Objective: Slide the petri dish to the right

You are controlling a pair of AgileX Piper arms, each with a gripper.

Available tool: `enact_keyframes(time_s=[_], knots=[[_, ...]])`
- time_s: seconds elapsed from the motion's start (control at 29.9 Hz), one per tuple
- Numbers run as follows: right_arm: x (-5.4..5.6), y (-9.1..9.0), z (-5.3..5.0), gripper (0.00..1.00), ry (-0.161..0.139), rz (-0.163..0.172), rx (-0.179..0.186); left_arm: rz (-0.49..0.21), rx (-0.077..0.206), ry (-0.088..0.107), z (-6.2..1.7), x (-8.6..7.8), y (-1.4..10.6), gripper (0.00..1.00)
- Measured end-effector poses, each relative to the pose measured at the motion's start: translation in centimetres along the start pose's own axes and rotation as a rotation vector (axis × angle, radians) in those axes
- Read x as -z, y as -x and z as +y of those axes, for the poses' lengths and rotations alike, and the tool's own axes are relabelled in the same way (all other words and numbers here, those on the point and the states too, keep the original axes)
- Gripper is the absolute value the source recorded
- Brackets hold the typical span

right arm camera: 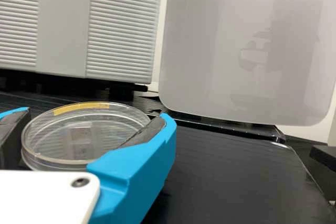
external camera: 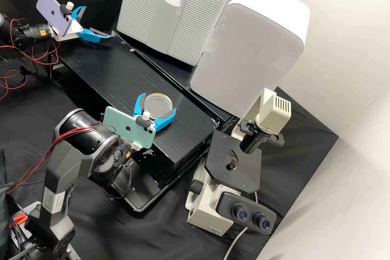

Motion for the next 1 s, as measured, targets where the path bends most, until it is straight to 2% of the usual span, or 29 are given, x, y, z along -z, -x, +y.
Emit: enact_keyframes(time_s=[0.03,0.13,0.43,0.5,0.7,0.74,1.0], knots=[[-0.1,0.2,0.1,0.00,0.006,0.009,0.009,0.000,0.000,0.000,0.00,0.0,0.0,1.00],[-0.4,0.4,0.3,0.00,-0.010,0.013,0.019,0.000,0.000,0.000,0.00,0.0,0.0,1.00],[-1.4,0.7,0.5,0.00,-0.011,0.039,0.067,0.000,0.000,0.000,0.00,0.0,0.0,1.00],[-1.6,0.8,0.7,0.00,-0.020,0.046,0.076,0.000,0.000,0.000,0.00,0.0,0.0,1.00],[-2.0,1.1,0.9,0.00,-0.019,0.056,0.090,0.000,0.000,0.000,0.00,0.0,0.0,1.00],[-2.0,1.1,0.9,1.00,-0.019,0.056,0.091,0.000,0.000,0.000,0.00,0.0,0.0,1.00],[-1.8,1.3,0.9,1.00,-0.024,0.048,0.081,0.000,0.000,0.000,0.00,0.0,0.0,1.00]])
